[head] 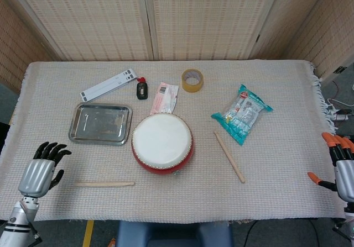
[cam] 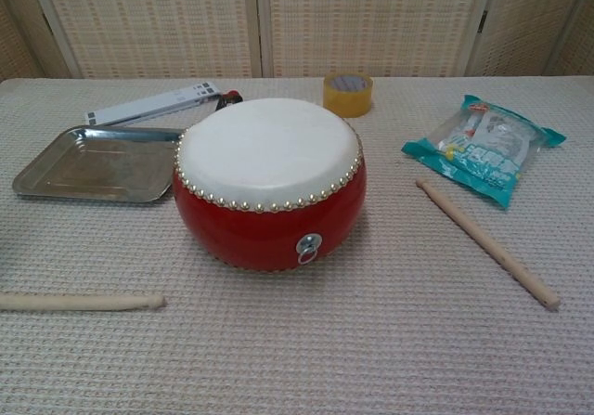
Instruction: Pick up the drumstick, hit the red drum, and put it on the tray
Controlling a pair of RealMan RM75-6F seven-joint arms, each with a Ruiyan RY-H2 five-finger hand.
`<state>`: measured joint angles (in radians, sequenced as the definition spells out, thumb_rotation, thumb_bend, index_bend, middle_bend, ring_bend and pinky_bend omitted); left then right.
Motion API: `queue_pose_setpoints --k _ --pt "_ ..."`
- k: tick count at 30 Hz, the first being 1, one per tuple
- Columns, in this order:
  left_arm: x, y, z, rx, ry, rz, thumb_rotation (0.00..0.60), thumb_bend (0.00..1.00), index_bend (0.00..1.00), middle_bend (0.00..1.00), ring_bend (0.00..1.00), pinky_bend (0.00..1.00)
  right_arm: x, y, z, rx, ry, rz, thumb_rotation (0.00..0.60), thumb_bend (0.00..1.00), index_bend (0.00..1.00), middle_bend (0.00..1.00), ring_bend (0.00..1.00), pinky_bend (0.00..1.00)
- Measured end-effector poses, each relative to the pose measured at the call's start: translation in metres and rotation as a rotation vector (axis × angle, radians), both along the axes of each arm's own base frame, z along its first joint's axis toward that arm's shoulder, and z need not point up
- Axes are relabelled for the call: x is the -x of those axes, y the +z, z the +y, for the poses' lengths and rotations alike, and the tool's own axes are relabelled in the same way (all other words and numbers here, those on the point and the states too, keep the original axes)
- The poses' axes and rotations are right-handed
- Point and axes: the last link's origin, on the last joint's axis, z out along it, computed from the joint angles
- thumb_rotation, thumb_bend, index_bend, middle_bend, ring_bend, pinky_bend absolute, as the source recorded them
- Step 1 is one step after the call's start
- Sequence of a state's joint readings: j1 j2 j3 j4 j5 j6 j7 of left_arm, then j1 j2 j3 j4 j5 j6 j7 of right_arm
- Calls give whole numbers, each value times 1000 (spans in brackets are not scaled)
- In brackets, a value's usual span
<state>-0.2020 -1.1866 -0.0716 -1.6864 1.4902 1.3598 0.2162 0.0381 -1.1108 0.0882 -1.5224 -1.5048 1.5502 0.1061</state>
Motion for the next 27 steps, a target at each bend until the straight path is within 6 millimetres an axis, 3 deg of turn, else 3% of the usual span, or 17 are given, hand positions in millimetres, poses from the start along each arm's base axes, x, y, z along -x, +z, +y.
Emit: queue_pose_setpoints --k 13,27 --pt "-25 -73 14 235 -12 3 600 359 350 193 127 99 3 -1 -1 -6 -8 -6 600 51 20 94 0 104" --pt "-33 -108 -3 305 42 18 600 360 382 207 127 96 3 -5 -4 -20 -1 -20 600 51 21 93 0 106"
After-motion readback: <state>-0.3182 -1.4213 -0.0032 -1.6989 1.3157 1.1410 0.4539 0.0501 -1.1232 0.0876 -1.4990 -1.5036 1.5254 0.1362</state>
